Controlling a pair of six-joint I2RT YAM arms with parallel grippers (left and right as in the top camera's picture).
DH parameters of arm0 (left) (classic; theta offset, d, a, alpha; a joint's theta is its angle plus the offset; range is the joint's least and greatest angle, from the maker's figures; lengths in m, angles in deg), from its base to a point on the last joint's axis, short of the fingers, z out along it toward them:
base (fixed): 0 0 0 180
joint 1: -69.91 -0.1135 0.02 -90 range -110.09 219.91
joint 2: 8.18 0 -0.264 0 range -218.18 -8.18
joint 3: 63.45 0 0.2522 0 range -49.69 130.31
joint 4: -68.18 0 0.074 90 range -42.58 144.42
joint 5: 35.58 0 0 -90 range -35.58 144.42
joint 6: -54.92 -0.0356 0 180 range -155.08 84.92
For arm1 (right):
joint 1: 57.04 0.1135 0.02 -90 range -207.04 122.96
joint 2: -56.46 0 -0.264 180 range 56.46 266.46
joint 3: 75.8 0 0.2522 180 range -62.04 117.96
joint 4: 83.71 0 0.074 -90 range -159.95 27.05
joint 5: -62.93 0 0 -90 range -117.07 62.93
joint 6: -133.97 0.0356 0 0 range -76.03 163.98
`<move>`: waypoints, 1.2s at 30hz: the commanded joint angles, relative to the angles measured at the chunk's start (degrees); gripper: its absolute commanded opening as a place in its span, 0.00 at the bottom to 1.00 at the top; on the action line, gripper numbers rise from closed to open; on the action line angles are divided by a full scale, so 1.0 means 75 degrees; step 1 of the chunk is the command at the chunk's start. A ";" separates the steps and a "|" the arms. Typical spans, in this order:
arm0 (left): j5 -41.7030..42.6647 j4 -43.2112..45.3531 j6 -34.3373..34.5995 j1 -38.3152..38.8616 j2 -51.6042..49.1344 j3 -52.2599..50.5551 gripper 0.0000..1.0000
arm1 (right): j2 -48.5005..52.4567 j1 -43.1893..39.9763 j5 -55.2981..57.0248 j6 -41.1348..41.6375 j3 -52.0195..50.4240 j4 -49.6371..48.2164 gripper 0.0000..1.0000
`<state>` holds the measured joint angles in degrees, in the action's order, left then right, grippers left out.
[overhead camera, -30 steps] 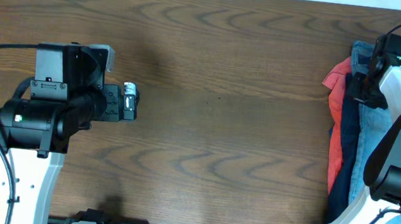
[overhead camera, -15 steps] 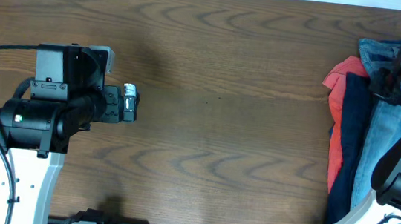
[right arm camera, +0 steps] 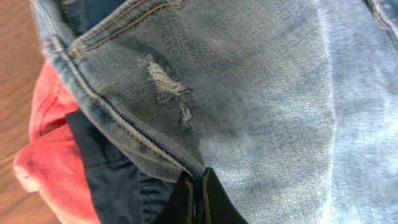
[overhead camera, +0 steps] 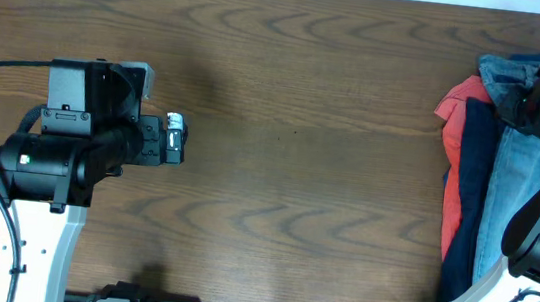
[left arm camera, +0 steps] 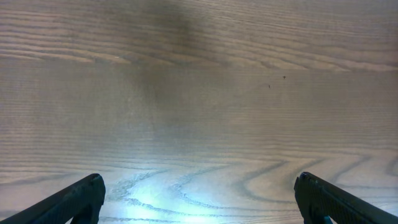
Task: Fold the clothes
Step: 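Grasp the jeans waistband with the right gripper, then drag the jeans leftward across the table with the right gripper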
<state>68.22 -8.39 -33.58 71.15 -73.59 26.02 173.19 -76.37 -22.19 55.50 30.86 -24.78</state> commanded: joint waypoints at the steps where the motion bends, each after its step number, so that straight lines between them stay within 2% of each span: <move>1: 0.0096 -0.0012 0.0015 -0.0003 0.0044 0.0189 0.98 | -0.0294 -0.0085 -0.0545 0.0236 0.0501 -0.0032 0.01; 8: 0.0000 -0.0003 0.0090 -0.0009 0.0067 0.0417 0.98 | -0.0909 -0.0003 -0.1241 0.0224 0.2821 0.0717 0.01; 13: -0.0857 -0.0029 0.1067 -0.0262 0.0251 0.0959 0.98 | -0.1303 0.0699 -0.2731 0.0201 0.5123 0.1163 0.01; 16: -0.1209 -0.0102 0.1469 -0.0603 0.0463 0.1454 0.98 | -0.1428 0.1731 -0.2949 0.0181 0.5989 0.1393 0.01; 19: -0.1539 -0.0166 0.1483 -0.0982 0.0714 0.2011 0.98 | -0.1437 0.3115 -0.2978 0.0055 0.6257 0.1512 0.02; 23: -0.2433 -0.0198 0.1480 -0.1486 0.1110 0.2771 0.98 | -0.1189 0.5654 -0.2973 -0.0006 0.6248 0.1763 0.02; 25: -0.2853 -0.0195 0.1478 -0.1670 0.1300 0.3136 0.98 | -0.0877 0.6965 -0.2973 -0.0157 0.6248 0.1807 0.11; 26: -0.3005 -0.0195 0.1478 -0.1725 0.1364 0.3279 0.98 | -0.0729 0.7484 -0.2935 -0.0382 0.6248 0.1810 0.27; 27: -0.3159 -0.0195 0.1478 -0.1769 0.1422 0.3430 0.98 | -0.0592 0.8023 -0.2763 -0.0644 0.6248 0.1836 0.51; 28: -0.3281 -0.0195 0.1475 -0.1795 0.1478 0.3564 0.98 | -0.0490 0.8466 -0.2363 -0.0691 0.6248 0.1862 0.58; 31: -0.3395 -0.0219 0.1472 -0.1792 0.1545 0.3794 0.98 | -0.0425 0.9192 -0.0784 -0.0685 0.6251 0.1859 0.71; 36: -0.3244 -0.0367 0.1472 -0.1792 0.1419 0.3835 0.98 | -0.0720 0.9092 0.0245 -0.0688 0.6263 0.1886 0.76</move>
<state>44.60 -10.40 -23.02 58.01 -61.22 54.71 171.42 -5.06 -29.68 51.15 76.82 -10.73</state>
